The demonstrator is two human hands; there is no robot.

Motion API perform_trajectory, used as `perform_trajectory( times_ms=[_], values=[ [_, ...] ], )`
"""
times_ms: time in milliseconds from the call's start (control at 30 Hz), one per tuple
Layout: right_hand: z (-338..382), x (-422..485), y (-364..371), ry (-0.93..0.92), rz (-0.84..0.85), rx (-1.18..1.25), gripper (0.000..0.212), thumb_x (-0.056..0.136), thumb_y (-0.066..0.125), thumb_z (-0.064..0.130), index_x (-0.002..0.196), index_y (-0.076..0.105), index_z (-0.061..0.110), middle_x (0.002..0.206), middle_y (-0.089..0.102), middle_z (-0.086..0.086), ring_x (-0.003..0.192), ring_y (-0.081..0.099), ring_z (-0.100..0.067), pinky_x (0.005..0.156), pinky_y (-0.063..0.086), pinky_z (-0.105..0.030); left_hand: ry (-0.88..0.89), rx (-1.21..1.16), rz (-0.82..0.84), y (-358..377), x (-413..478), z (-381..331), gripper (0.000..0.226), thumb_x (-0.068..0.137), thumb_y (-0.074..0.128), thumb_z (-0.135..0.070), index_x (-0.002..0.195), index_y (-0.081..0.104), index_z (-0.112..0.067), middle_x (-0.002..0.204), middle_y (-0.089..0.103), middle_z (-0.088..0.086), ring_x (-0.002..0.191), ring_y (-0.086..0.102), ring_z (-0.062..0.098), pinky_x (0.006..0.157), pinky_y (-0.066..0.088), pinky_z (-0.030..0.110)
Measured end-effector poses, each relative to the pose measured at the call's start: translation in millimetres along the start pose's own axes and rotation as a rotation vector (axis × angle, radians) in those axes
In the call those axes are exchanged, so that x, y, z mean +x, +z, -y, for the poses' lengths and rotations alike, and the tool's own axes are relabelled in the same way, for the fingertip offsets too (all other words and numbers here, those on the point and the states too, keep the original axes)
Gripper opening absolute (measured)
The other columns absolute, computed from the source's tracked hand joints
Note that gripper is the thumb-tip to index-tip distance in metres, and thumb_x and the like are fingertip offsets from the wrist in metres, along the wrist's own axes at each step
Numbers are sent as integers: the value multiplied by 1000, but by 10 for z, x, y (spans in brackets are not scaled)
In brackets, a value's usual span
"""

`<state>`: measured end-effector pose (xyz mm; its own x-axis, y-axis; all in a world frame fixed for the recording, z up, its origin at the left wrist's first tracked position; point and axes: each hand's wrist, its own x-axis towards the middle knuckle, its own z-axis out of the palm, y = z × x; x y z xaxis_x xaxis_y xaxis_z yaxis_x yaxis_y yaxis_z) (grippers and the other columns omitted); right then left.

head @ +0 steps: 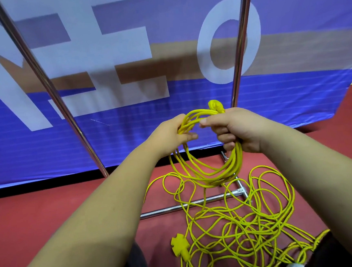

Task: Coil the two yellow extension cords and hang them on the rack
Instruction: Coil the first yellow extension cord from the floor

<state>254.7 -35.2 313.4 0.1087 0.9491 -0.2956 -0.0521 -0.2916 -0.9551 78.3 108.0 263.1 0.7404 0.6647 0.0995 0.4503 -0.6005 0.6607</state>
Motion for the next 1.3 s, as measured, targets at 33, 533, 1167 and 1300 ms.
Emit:
perform_trajectory(
  times_ms=[33,533,1167,1300],
  values=[
    [2,-2,9,-7,-15,9,23,96,74,29,110,61,15,63,24,4,48,20,-12,43,23,-25,-46,-37,34,8,-10,40,34,88,80,-43,112,63,-25,99,71,-4,92,67,18,85,55,40],
    [80,-114,-69,52,3,47,29,100,66,43,86,56,20,62,23,4,40,22,-11,40,26,-24,-293,-397,117,255,-20,229,24,97,74,-21,117,63,-12,80,63,22,70,74,29,75,66,49],
    [95,-172,-106,-20,82,192,20,105,54,25,94,64,12,60,30,5,38,27,-9,39,29,-24,-414,-725,2,518,-59,73,19,98,66,-14,117,61,-18,89,69,10,87,79,37,59,55,32],
    [92,-168,-93,-11,36,131,32,103,64,33,114,76,5,59,30,5,44,30,-11,42,34,-26,-392,-610,-80,511,-42,33,13,100,50,-13,110,57,-18,102,70,16,77,79,37,52,52,30]
  ],
)
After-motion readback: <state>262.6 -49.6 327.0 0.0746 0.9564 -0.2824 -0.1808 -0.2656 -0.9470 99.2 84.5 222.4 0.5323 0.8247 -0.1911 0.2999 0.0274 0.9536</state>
